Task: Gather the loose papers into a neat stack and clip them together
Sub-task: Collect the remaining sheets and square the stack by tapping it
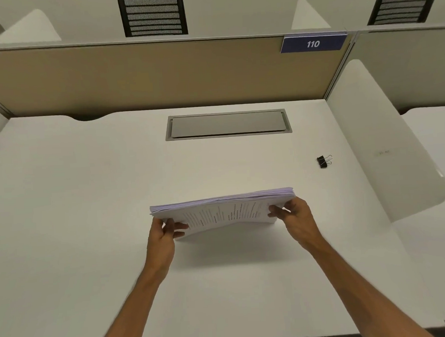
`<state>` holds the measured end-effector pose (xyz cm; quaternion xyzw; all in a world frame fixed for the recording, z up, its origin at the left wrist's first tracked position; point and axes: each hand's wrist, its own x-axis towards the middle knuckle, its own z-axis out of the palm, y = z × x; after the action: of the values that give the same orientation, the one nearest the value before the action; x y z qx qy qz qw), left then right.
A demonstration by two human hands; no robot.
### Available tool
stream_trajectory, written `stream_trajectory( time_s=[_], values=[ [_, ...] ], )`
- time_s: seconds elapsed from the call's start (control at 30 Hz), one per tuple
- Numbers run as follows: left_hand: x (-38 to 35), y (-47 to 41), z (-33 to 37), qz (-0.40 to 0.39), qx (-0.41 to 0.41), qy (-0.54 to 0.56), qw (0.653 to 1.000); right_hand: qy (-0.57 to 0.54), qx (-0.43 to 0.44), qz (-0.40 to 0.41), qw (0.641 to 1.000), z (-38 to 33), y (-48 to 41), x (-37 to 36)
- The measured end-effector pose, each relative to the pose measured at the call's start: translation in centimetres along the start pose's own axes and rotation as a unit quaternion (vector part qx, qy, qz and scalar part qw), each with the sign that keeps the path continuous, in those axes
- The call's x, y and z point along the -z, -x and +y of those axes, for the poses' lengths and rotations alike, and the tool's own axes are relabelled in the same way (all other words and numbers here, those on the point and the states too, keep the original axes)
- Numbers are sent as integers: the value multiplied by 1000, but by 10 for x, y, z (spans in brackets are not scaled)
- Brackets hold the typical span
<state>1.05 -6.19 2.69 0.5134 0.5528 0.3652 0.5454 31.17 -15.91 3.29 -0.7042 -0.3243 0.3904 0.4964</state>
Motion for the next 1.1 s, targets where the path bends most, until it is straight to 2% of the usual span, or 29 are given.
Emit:
stream_trajectory(
  time_s=[0.17,0.4,0.53,0.7,1.1],
  values=[
    [-4,-3,-2,41,-7,-26,999,-4,15,15,1000,-2,0,-4],
    [-4,-4,-15,30,24,-53,998,14,0,18,1000,14,2,-6],
    [-3,2,-16,53,10,-64,996,18,6,31,999,12,3,-7],
    [-2,6,-22,30,17,-73,997,27,8,14,1000,20,7,-9],
    [-1,4,-23,47,-11,-89,995,44,14,10,999,22,7,-8]
  ],
)
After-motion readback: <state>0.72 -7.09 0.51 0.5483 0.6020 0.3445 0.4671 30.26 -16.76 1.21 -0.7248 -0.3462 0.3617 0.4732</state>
